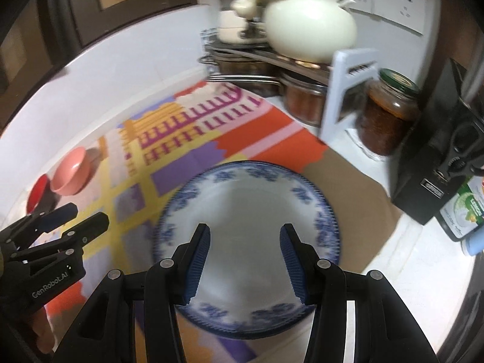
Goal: Organize plates and bowls
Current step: 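Lower the plate onto the placed plate and open the right gripper, then move the right gripper toward the white bowl beside the sink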
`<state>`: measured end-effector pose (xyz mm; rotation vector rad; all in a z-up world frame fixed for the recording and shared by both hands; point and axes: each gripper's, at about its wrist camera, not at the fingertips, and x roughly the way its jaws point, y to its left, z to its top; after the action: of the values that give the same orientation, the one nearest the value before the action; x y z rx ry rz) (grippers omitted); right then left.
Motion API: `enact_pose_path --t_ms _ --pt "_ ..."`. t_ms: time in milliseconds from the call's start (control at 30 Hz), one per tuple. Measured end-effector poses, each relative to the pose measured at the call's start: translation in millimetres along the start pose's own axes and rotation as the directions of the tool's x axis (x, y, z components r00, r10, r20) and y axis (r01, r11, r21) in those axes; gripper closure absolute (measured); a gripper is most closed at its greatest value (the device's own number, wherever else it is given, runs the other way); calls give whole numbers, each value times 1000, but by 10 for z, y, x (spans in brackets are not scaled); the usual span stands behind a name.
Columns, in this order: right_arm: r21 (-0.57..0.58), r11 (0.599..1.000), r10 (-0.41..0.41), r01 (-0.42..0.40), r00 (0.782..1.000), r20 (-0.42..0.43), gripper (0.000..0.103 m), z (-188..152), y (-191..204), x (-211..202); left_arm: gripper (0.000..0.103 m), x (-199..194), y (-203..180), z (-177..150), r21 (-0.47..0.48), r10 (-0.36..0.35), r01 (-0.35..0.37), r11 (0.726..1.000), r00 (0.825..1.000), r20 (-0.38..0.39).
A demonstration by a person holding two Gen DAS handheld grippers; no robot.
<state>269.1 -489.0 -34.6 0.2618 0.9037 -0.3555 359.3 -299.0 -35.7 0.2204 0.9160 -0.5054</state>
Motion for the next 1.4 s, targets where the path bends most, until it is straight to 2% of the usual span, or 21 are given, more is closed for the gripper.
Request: enact_pose_path --t_ms 367,900,1167,1400 --pt "-139 981 142 -138 990 21 54 -10 859 -176 39 -476 739 -302 -129 114 -107 986 992 52" --pt "-306 910 294 -279 956 2 54 -249 2025 -351 38 -1093 1723 -835 -286 241 -213 934 968 67" --pt "-371 867 356 -333 934 -8 54 -362 2574 -432 37 -1372 2198 -1097 -346 324 -281 895 943 72" --pt "-406 826 420 -390 908 -18 54 -474 3060 -461 37 -1527 2617 -1320 -401 372 -322 858 927 51"
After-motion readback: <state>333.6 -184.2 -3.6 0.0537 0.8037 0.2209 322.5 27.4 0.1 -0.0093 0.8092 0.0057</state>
